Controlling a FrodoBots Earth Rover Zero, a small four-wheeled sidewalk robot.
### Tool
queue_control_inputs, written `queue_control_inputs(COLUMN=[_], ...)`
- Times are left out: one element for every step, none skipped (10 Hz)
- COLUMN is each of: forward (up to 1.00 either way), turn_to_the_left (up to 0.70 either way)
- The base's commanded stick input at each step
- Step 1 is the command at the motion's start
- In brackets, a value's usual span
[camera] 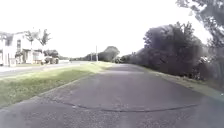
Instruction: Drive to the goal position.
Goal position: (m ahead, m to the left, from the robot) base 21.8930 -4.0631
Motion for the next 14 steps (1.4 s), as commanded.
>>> queue_control_inputs(forward=[0.06,0.06,0.06,0.05,0.05,0.05,0.06,0.06,0.06,0.06,0.06,0.05,0.05,0.05], turn_to_the_left=[0.00,0.00,0.00,0.00,0.00,0.00,0.00,0.00,0.00,0.00,0.00,0.00,0.00,0.00])
